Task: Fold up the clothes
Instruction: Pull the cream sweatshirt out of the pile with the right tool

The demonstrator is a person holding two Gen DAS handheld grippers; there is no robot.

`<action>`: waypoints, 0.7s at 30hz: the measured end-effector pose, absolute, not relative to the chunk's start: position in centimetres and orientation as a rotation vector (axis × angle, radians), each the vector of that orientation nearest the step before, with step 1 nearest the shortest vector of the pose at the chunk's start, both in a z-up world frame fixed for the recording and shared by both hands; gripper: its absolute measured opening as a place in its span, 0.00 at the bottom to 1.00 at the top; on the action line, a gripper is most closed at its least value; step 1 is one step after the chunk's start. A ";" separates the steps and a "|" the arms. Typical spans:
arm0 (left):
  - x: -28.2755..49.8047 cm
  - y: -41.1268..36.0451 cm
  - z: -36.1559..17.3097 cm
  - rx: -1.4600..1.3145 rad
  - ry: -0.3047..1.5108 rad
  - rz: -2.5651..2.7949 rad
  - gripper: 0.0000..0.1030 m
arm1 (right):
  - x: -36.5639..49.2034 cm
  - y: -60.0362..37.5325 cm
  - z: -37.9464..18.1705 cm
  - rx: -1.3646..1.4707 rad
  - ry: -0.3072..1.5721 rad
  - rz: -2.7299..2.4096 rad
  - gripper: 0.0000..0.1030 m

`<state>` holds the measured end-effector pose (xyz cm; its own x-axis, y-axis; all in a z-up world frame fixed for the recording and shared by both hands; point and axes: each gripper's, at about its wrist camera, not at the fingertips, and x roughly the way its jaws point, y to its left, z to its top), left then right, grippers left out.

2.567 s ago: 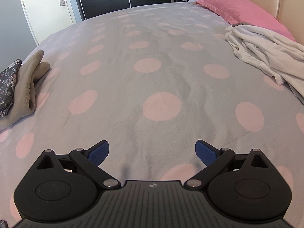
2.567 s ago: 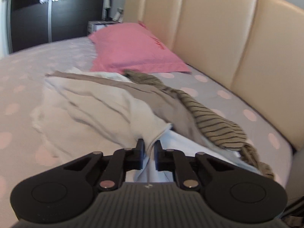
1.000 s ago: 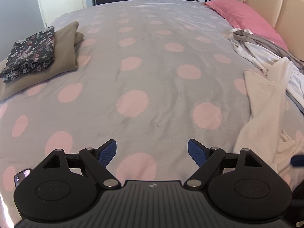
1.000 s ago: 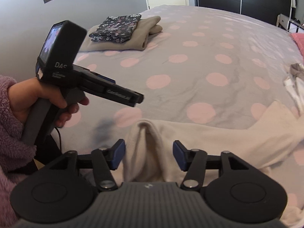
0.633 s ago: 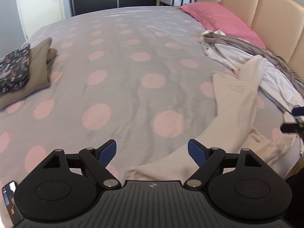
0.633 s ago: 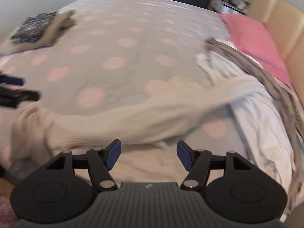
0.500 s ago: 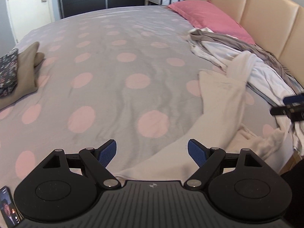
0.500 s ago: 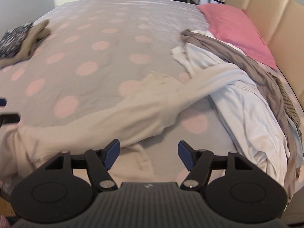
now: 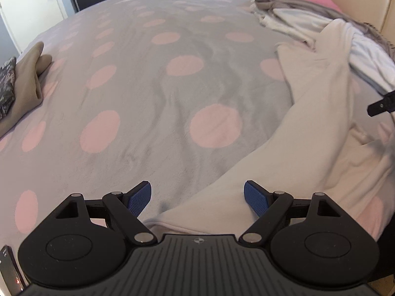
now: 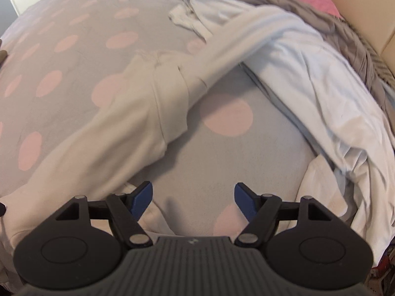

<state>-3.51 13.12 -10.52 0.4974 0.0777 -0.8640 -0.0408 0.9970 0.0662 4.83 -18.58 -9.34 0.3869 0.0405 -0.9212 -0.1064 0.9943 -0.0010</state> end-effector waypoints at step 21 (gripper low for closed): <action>-3.0 14.1 -11.6 -0.188 1.076 -0.008 0.15 | 2.8 -14.4 -9.8 0.043 1.146 0.396 0.07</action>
